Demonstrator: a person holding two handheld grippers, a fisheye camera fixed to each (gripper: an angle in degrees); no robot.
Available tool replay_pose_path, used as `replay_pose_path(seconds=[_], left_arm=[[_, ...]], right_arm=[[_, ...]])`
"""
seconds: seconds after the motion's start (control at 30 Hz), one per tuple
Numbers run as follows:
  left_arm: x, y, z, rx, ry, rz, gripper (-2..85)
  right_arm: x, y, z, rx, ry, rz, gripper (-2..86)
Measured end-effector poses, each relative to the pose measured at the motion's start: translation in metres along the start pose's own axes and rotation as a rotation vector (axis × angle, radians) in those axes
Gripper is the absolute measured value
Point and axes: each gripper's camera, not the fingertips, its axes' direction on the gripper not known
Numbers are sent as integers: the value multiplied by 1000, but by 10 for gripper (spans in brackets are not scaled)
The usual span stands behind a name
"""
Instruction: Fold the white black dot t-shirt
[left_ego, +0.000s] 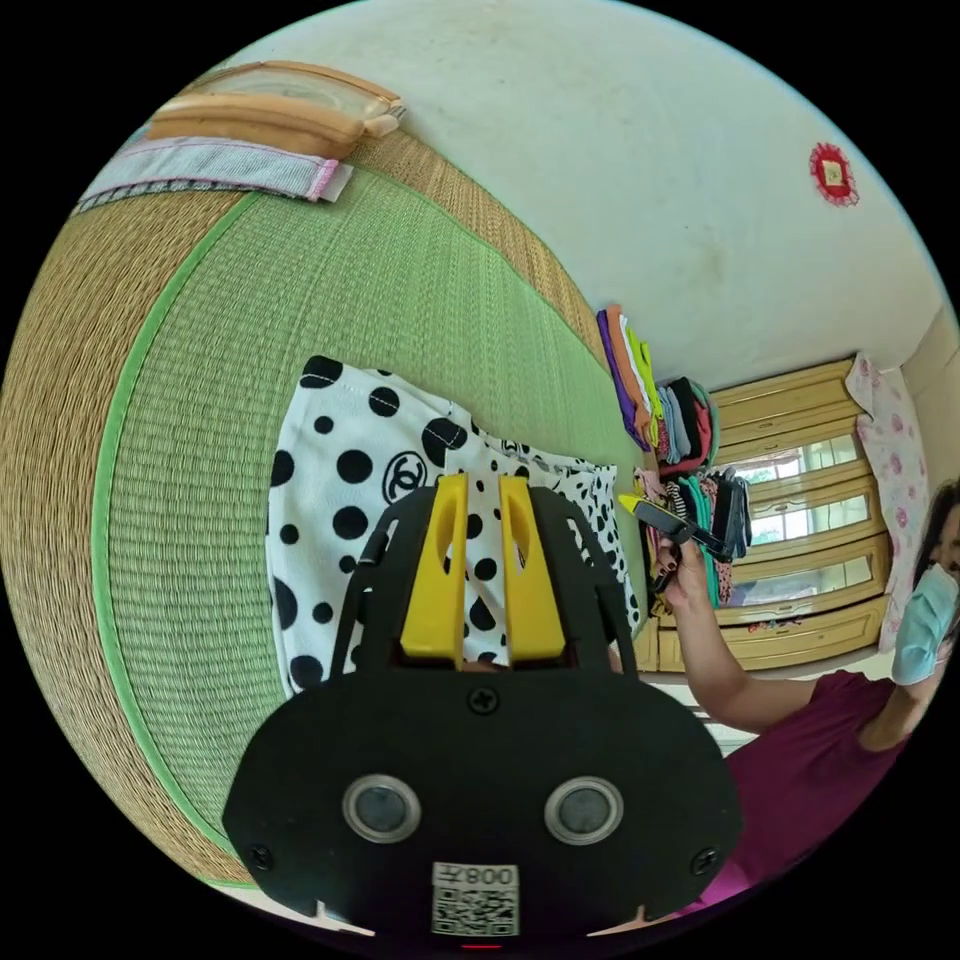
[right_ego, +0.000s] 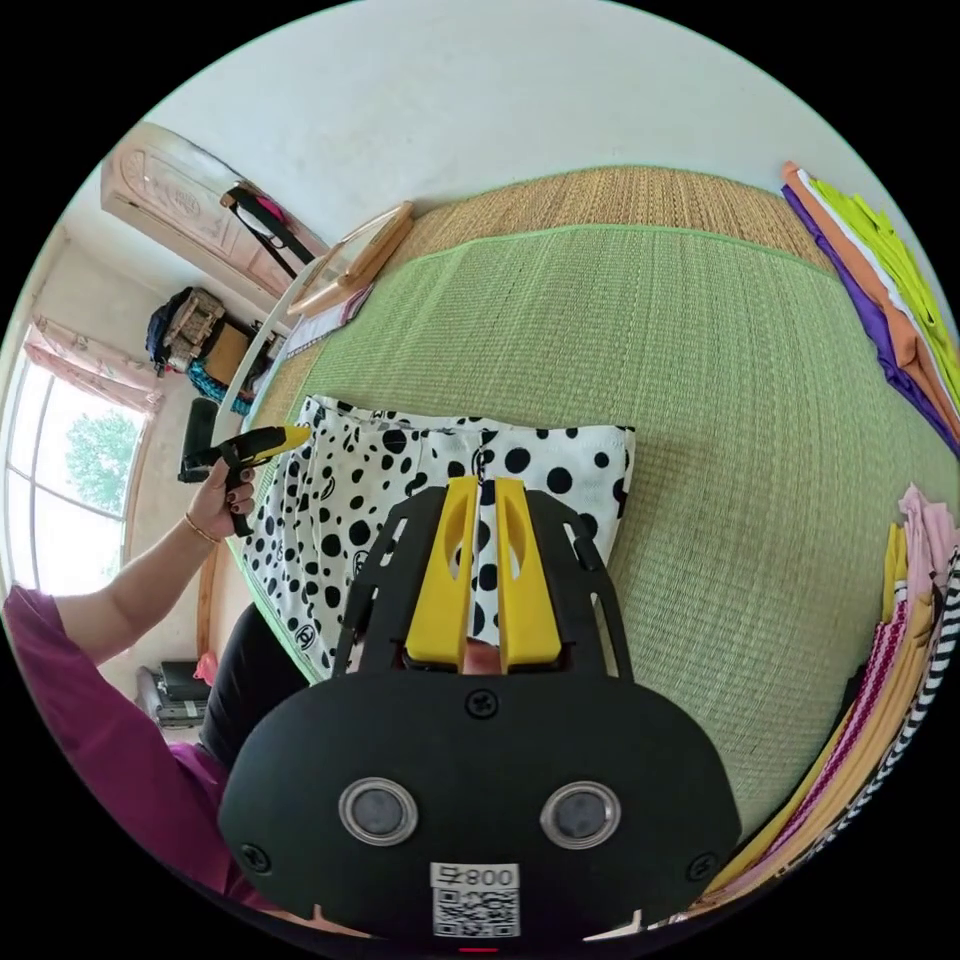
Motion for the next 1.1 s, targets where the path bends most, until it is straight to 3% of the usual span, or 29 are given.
replay_pose_path(seconds=[0.33, 0.8, 1.1], left_arm=[[56, -17, 28, -49, -321, 127, 24], [110, -10, -4, 50, -298, 173, 5], [112, -7, 12, -57, -423, 169, 8]], right_arm=[[-34, -30, 40, -72, 212, -28, 35], [-37, -18, 0, 23, 153, -1, 2], [-26, -10, -4, 10, 134, 19, 1]])
